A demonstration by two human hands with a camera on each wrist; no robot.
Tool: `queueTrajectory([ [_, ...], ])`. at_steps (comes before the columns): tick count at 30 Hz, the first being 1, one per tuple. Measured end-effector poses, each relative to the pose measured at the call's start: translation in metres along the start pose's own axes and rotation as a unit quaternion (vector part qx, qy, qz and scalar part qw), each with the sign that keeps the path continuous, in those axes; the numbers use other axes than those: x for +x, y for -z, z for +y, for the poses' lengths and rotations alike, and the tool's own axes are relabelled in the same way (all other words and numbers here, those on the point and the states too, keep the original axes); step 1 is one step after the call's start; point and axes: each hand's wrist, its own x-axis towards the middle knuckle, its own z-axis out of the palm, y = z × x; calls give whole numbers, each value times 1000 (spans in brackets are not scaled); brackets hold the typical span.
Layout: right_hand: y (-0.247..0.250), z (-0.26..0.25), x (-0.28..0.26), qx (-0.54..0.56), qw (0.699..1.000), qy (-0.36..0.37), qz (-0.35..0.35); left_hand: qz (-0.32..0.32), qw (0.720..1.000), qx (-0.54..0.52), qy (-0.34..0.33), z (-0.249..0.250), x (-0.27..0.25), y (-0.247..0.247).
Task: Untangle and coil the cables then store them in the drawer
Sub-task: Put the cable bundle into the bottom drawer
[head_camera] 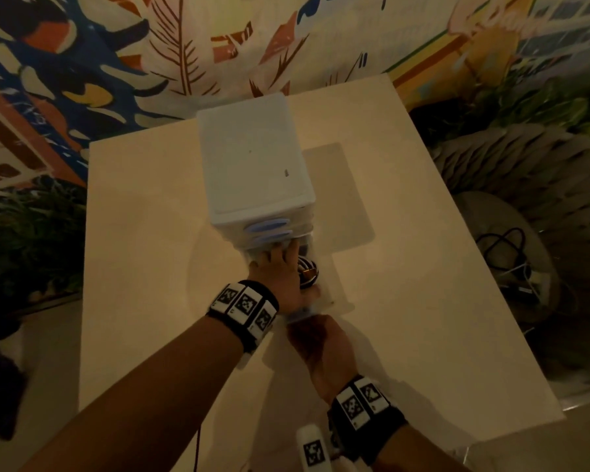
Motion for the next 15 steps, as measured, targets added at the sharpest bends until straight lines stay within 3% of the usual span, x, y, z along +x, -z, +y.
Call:
queueTrajectory([
  [4,3,-30,-11,-187,982,-31,5,52,996,-63,-44,-11,-16,12],
  [6,10,-48,-25,-353,935,29,-14,59,992,-89,-59,-21,-27,19],
  [7,14,-55,-31,-437,893,104,-29,63,992,-82,-68,-26,-33,22],
  [9,16,-72,-45,-562,775,284,-49,67,994,-31,-77,-34,-44,26],
  [11,1,-81,-51,-596,673,429,-88,45,996,32,-74,-37,-53,24],
  [13,-24,-84,-45,-647,575,477,-153,16,994,77,-82,-38,-57,15],
  [15,-44,-77,-26,-735,469,449,-195,-5,990,109,-91,-36,-60,7],
])
